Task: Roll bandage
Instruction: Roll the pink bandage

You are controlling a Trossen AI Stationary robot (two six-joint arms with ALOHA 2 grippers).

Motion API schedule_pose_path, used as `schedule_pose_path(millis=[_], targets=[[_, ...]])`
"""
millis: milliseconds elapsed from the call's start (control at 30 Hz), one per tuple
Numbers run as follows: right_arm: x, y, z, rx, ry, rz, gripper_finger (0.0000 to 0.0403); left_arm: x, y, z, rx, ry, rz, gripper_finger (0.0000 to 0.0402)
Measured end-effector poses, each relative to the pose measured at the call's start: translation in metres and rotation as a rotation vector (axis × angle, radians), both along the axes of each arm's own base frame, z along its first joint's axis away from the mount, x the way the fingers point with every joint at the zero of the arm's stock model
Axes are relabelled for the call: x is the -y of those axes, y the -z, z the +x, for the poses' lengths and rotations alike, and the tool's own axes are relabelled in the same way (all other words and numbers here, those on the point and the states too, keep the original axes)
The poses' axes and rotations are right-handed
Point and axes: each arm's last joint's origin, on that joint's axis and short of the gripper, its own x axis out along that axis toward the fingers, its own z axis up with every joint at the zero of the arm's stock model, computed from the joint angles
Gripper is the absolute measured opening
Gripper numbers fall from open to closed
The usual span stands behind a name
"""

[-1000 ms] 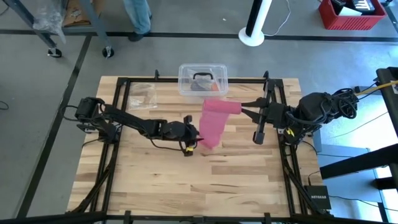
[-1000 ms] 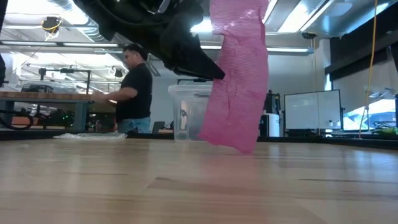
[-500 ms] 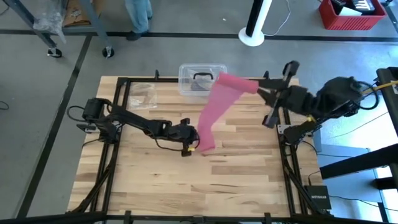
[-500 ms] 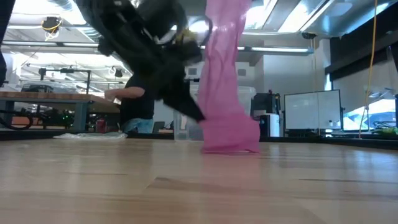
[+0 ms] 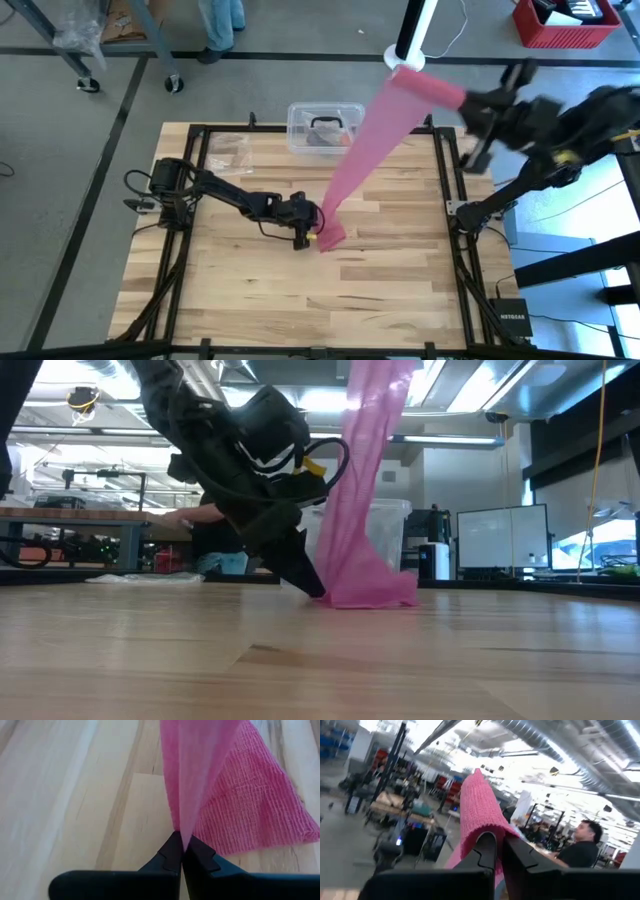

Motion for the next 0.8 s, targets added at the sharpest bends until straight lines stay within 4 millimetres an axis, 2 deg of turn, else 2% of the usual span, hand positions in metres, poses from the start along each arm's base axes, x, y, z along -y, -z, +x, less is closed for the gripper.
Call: schedule_pose_path(millis=[200, 367, 500, 633, 800], targets=[[0.012, -0.025, -0.028, 0.127, -0.047, -0.001, 0.0017, 0.0, 0.001, 0.0, -0.001, -0.002, -0.001, 0.0001], [0.012, -0.032, -0.03, 0.174, -0.086, -0.006, 0.0017, 0.0, 0.001, 0.0, -0.003, -0.002, -0.001, 0.0], [0.005, -0.021, -0.017, 0.07, -0.113, 0.0, 0.0017, 0.0, -0.001, -0.001, 0.001, -0.008, -0.007, 0.0], [-0.004, 0.001, 0.002, -0.128, -0.151, 0.029, 0.0017, 0.001, -0.014, -0.003, 0.01, -0.01, -0.01, 0.0001], [-0.021, 0.032, 0.036, -0.373, -0.155, 0.037, 0.0017, 0.006, -0.058, -0.004, 0.16, 0.002, -0.015, 0.0001]])
